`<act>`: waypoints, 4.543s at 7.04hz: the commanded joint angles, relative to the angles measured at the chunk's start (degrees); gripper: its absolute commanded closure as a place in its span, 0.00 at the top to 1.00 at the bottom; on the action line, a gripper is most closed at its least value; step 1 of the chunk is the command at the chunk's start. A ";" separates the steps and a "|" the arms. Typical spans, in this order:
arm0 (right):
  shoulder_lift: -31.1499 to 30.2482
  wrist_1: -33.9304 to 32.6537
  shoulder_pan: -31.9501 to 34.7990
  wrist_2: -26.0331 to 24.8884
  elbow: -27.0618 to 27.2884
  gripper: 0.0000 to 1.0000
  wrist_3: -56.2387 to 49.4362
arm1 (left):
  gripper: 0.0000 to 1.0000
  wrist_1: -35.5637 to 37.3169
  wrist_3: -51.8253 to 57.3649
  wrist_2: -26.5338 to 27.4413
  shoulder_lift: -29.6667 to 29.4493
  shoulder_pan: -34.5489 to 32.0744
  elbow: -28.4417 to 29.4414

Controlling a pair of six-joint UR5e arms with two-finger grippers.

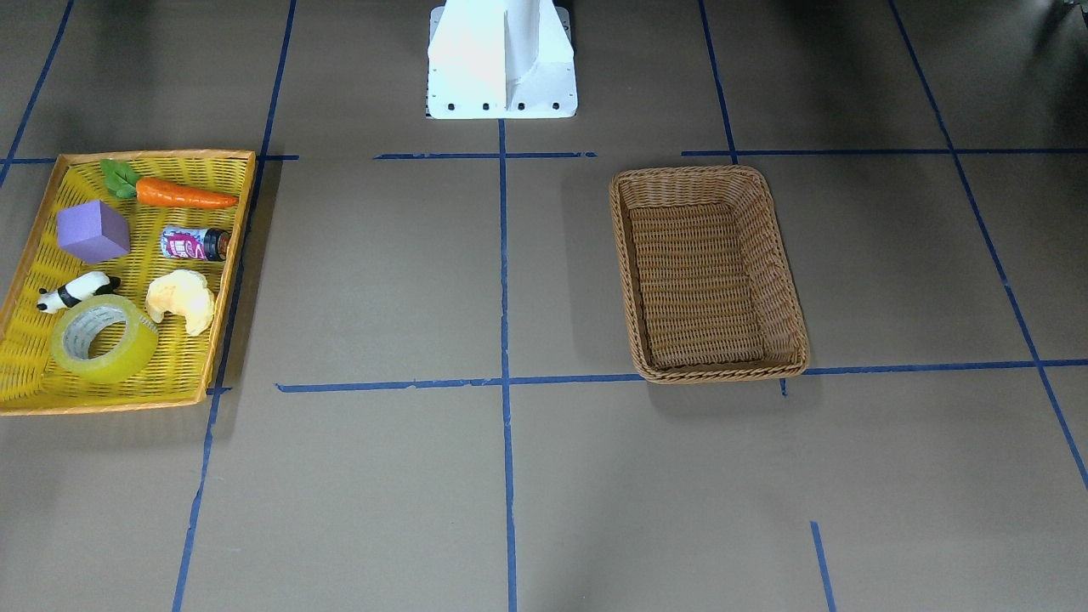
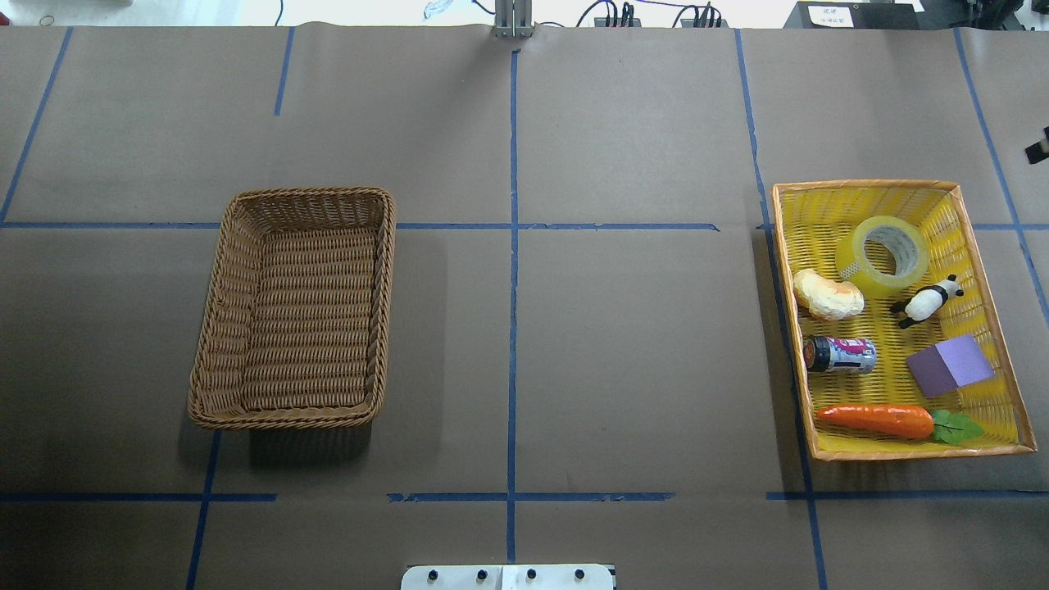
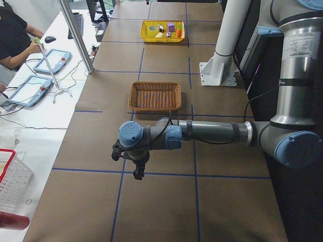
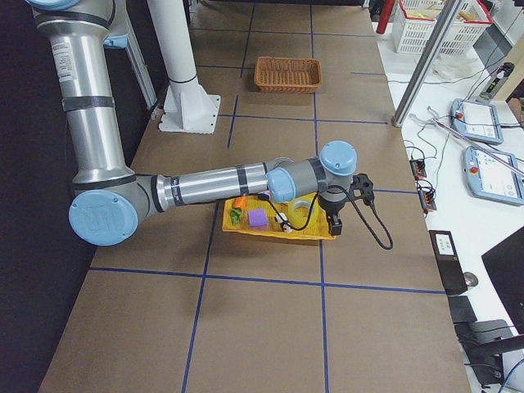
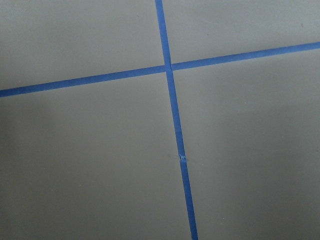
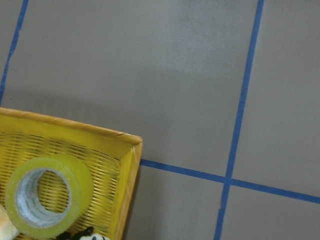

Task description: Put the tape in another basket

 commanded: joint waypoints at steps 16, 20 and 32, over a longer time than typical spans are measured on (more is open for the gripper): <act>4.59 3.91 -17.71 -6.20 -12.94 0.99 5.19 | 1.00 -0.09 0.00 0.00 -0.42 0.08 0.46; 4.68 3.91 -17.62 -6.11 -12.68 0.00 4.58 | 1.00 -0.09 0.00 0.00 -0.51 0.08 0.46; 15.03 3.90 -14.08 11.03 2.25 0.00 30.63 | 1.00 -2.71 -17.86 -7.88 -7.96 2.43 -1.12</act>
